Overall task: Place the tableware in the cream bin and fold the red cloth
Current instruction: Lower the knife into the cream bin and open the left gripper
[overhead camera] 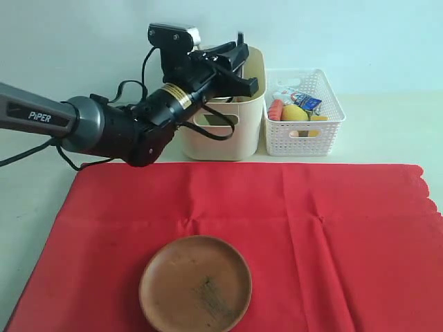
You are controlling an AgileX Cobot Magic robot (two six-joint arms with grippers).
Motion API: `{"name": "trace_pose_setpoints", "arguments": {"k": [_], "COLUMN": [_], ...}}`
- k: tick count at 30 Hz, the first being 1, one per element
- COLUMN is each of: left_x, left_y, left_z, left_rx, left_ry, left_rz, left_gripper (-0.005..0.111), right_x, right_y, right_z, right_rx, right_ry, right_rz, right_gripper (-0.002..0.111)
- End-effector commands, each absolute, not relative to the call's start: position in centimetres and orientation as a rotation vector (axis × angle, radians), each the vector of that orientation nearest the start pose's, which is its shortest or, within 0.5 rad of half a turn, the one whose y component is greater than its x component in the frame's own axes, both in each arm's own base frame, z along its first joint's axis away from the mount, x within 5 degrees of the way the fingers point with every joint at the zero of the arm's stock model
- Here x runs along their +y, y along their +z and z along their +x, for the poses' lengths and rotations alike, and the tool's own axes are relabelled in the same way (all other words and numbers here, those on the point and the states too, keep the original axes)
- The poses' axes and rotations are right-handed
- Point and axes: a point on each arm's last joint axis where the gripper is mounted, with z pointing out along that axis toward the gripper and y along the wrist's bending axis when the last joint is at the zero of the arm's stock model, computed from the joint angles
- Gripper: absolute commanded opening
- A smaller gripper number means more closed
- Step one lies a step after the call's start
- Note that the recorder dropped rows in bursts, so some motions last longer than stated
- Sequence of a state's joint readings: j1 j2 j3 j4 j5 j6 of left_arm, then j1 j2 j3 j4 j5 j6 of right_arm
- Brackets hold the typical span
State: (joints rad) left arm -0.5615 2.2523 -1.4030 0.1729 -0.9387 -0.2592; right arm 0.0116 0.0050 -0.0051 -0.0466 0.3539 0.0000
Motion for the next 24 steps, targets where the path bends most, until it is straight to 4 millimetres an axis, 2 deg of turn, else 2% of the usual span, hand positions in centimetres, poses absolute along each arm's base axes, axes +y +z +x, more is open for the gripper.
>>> {"name": "trace_pose_setpoints", "arguments": {"k": [1, 4, 8, 16, 24], "left_x": [-27.5, -27.4, -27.2, -26.0, -23.8], "left_y": [17.9, 19.0, 20.8, 24.5, 26.8], "left_z": [41.0, 40.9, 40.8, 39.5, 37.4], "left_rx": [1.363, 1.35, 1.418, 1.67, 1.814], "left_ry": [-0.699, -0.698, -0.664, -0.505, -0.333], "left_rz": [0.433, 0.431, 0.446, 0.565, 0.657], "left_gripper": [0.053, 0.062, 0.062, 0.062, 0.062], "right_x": [-0.1, -0.1, -0.1, -0.1, -0.1], "right_y": [18.2, 18.2, 18.2, 18.2, 18.2], "right_z": [5.4, 5.4, 5.4, 5.4, 5.4], "right_rx": [1.825, 1.825, 1.825, 1.825, 1.825], "right_ry": [-0.044, -0.044, -0.044, -0.044, -0.044], "right_rz": [-0.036, -0.036, -0.036, -0.036, -0.036], "right_gripper": [0.0, 0.0, 0.0, 0.0, 0.0]}}
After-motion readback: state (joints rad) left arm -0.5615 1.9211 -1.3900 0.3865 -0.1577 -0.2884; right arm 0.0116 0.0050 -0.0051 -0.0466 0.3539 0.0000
